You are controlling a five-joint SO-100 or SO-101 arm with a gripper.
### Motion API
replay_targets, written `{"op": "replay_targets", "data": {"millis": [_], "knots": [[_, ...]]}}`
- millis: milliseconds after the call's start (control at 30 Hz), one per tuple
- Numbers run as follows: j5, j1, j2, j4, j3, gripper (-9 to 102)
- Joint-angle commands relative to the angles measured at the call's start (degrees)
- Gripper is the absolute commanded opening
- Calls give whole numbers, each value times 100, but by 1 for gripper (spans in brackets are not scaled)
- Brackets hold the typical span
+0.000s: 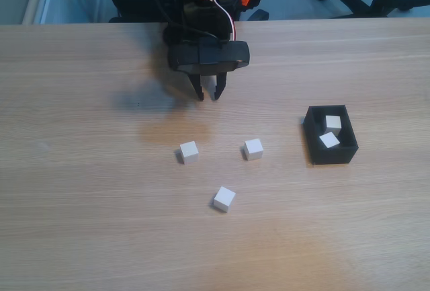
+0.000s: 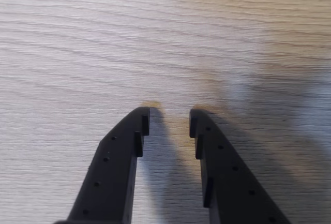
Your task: Pick blocks and place them in the box.
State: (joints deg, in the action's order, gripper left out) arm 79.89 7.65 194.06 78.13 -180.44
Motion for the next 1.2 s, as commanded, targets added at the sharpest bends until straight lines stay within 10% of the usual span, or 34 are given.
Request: {"op": "replay_targets", "data": {"millis": [0, 1167], "knots": [[9, -18, 149, 281, -360, 0], [-141, 35, 141, 246, -343, 0]]}}
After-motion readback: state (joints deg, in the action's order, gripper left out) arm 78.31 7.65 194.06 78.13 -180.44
